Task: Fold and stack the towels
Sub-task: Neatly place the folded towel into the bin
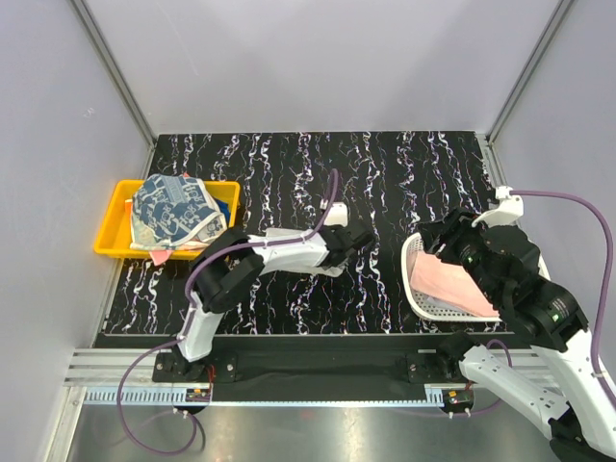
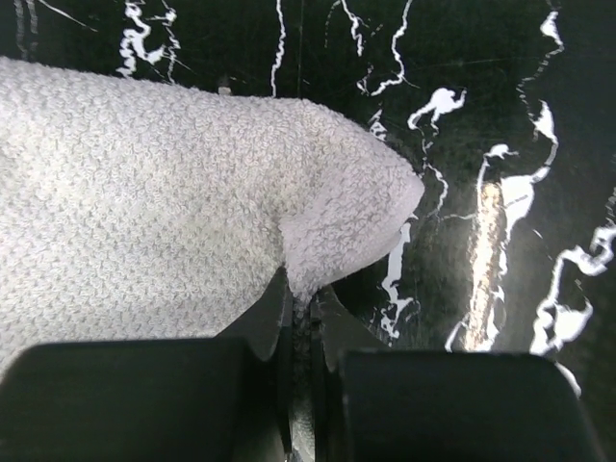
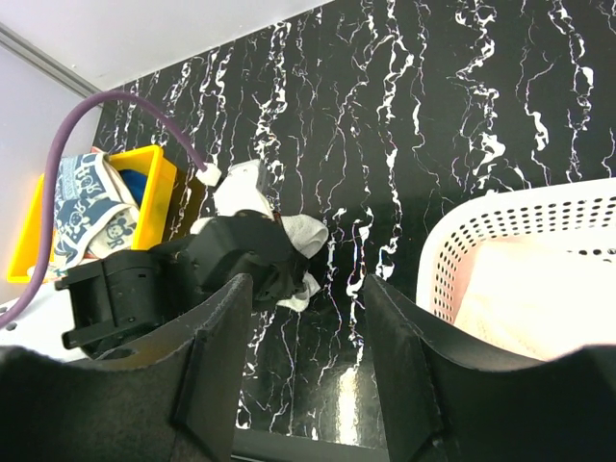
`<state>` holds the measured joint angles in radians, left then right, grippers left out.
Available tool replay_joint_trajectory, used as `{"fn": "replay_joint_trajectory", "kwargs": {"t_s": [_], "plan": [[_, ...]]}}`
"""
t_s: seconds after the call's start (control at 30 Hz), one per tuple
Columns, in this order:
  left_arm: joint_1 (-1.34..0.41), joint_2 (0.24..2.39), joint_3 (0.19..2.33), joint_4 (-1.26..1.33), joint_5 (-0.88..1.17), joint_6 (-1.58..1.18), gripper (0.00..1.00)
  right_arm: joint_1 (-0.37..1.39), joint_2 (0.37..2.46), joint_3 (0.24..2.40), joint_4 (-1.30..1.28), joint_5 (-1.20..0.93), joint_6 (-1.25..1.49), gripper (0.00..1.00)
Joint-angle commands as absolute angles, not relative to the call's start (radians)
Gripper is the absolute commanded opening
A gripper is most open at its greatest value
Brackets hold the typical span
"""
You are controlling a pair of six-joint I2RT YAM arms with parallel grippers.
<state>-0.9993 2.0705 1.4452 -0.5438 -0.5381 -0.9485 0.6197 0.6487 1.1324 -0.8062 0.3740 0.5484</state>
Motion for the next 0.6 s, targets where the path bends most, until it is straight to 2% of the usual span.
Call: {"fn": "replay_joint_trajectory", "kwargs": {"t_s": [0.0,0.17,0.33,0.57], "plan": [[-1.026,2.027,1.342,-0.381,-0.278,-0.956,0.0,0.62,0.644,1.196,-0.818,0.38,0.52,0.57],[-1.078,1.881,1.273,-0.292,-0.187,-1.003,0.0,0.62,0.64,1.219,-0.841,0.394,0.512,0.58],[-1.134,1.838,1.308,-0.232,-0.149,-1.06,0.0,0.618,0.629,1.244,-0.864,0.403,0.511,0.58],[-1.18,1.953,1.577,-0.261,-0.118,-1.048,0.0,0.618,0.618,1.278,-0.887,0.419,0.512,0.58]]}}
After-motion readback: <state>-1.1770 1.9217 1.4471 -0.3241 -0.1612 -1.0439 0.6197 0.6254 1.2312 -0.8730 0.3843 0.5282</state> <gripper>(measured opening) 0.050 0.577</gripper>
